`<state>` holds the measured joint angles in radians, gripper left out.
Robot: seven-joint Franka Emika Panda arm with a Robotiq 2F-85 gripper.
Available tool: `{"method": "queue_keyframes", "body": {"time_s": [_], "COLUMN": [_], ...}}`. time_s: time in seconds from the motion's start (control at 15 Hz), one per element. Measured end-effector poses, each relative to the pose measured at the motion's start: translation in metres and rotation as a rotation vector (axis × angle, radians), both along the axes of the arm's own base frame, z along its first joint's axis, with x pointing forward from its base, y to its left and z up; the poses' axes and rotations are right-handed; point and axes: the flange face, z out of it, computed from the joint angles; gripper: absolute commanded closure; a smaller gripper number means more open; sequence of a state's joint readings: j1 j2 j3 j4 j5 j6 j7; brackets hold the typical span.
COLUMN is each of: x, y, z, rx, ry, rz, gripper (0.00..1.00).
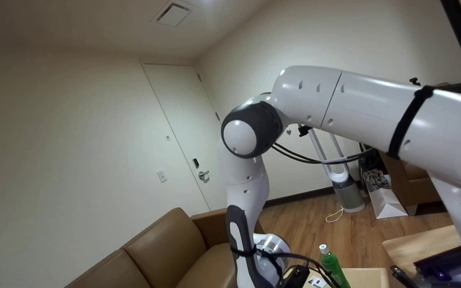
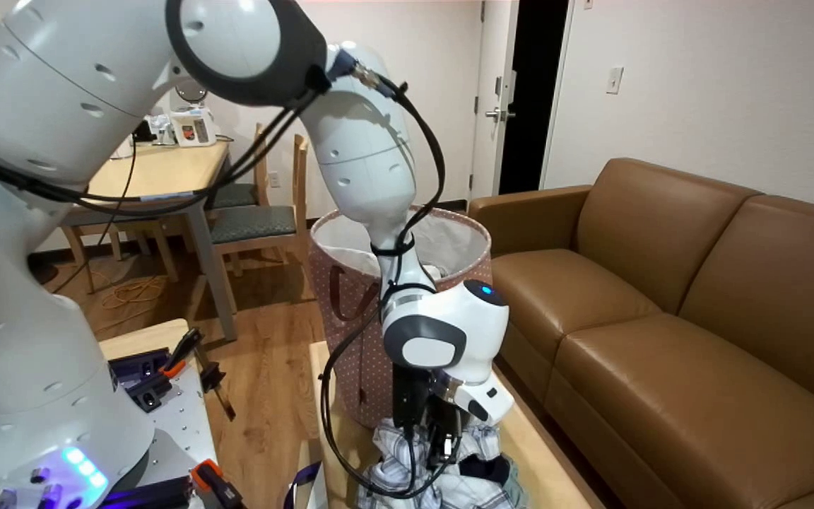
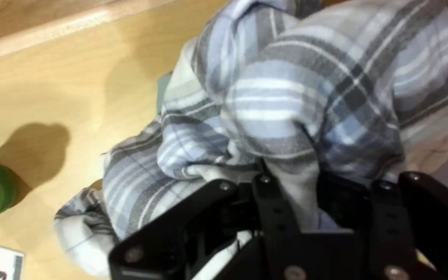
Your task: Pick up the clothe and put it in the bag
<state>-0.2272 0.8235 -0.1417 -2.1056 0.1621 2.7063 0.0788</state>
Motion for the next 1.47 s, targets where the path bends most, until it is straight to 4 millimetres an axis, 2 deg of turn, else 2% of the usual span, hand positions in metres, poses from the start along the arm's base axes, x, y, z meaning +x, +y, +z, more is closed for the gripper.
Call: {"method": "queue_keyframes", "body": {"time_s": [0.2,0.27,0.33,0.4,0.73,0.87,0.93,1.13,1.4,1.47], "x": [-0.014,-0.02,-0.024,-0.023,-0.022,-0.017,-0.014,-0.013,-0.031,-0.037], "y": [-0.006,-0.006,-0.004,-0.004,-0.004,-0.008,-0.013,-0.024,-0.028,-0.032], "z": [0.054,0.072,0.082,0.084,0.07,0.08,0.094,0.155,0.227,0.241], "rx": [-0.068,-0.093,-0.094,-0.092,-0.089,-0.101,-0.119,-0.224,-0.361,-0.388], "ry": [-0.102,-0.141,-0.152,-0.153,-0.135,-0.157,-0.184,-0.315,-0.507,-0.555], "rz": [-0.017,-0.02,-0.023,-0.023,-0.019,-0.021,-0.017,0.01,0.033,0.036], "gripper": [0.93,0.89,0.89,0.89,0.94,0.94,0.94,0.94,0.93,0.89]}}
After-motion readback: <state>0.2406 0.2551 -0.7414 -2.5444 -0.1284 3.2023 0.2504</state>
